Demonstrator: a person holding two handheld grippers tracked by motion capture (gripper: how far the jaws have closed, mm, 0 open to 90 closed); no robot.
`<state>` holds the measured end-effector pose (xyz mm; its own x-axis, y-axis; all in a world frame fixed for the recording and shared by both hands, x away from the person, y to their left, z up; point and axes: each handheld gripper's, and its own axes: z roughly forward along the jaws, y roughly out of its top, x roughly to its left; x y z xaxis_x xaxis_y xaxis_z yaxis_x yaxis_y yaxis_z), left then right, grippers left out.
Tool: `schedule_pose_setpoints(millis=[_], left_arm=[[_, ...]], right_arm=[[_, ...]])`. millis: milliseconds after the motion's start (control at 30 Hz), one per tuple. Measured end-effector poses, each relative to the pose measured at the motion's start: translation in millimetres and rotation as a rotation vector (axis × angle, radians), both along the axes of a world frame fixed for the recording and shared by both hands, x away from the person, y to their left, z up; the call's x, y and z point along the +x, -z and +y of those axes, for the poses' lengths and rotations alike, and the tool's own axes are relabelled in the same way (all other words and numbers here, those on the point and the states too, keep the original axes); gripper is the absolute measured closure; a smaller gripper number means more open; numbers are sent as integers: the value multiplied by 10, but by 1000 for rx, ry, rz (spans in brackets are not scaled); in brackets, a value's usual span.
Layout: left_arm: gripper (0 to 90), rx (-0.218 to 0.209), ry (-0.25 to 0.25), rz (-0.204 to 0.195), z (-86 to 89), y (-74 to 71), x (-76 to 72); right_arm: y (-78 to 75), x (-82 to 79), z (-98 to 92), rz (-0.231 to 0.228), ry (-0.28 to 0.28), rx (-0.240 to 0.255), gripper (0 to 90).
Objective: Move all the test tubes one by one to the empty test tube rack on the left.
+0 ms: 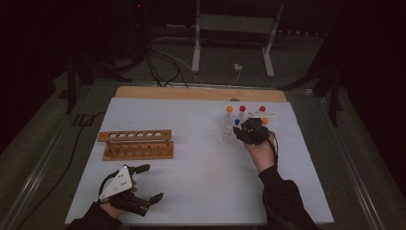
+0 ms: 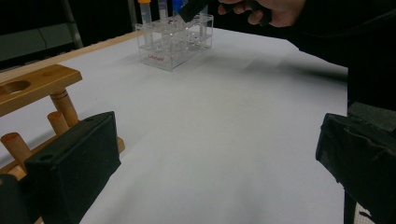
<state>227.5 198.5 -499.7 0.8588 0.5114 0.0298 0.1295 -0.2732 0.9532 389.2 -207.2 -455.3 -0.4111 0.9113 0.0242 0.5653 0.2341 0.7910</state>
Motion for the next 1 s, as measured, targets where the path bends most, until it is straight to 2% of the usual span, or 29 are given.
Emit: schedule_pose_setpoints(millis=[200,467,1000], left_arm=[[4,1,2,-6,-2,-7,-12],[4,-2,3,-5,3,-9,-13],[5,-1,3,-2,3,-6,-8]], right_arm=[[-17,50,33,0,5,-11,668],[48,109,94,12,22,-47,755],[64,119,114,-1,26,-65,771]])
